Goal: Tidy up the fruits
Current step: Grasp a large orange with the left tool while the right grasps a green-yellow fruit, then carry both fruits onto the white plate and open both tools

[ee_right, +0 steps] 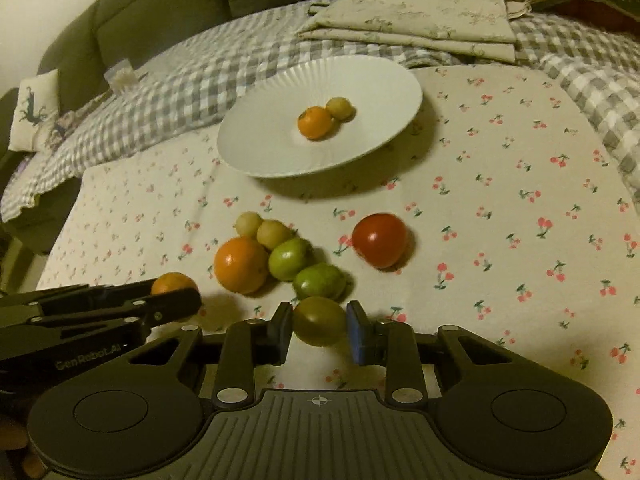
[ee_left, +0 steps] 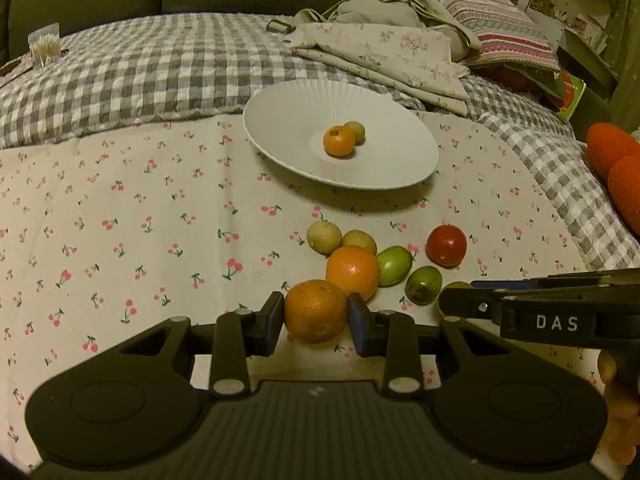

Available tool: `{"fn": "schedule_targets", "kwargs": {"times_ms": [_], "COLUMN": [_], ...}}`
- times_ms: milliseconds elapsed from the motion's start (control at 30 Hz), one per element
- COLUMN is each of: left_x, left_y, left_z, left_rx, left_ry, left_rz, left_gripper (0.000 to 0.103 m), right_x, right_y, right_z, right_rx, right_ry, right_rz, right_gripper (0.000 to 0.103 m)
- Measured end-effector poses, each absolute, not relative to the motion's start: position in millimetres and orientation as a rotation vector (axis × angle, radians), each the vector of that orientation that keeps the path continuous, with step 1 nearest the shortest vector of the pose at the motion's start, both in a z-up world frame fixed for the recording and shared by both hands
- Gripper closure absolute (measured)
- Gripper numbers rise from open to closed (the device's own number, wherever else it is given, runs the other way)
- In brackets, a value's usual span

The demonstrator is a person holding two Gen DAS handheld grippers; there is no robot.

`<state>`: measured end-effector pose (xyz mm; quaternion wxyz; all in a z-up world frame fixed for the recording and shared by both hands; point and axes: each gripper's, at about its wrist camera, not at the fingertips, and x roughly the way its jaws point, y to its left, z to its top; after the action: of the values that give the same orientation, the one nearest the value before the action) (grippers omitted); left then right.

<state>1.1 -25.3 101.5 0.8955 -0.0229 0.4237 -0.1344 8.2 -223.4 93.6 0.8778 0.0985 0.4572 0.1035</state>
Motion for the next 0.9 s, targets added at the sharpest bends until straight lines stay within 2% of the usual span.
{"fn": "schedule_targets", "kwargs": {"times_ms": [500,900], "left_x": [23.2,54.5], "left_y": [-22.0,-29.0], "left_z": [123.7,120.5], "left_rx": [-0.052,-0.006], "left_ry": [0.745,0.683], "left_rz": [-0.275,-0.309], "left_gripper": [0.070,0.070], "right_x": [19.4,44.1], "right_y": [-242.4,-250.5], "right_z": [115.3,118.7], "right_rx": [0.240,0.224], "right_ry": [0.870,0.823], "right_rz": [0.169,0.138], "right_gripper": [0.075,0.075]}}
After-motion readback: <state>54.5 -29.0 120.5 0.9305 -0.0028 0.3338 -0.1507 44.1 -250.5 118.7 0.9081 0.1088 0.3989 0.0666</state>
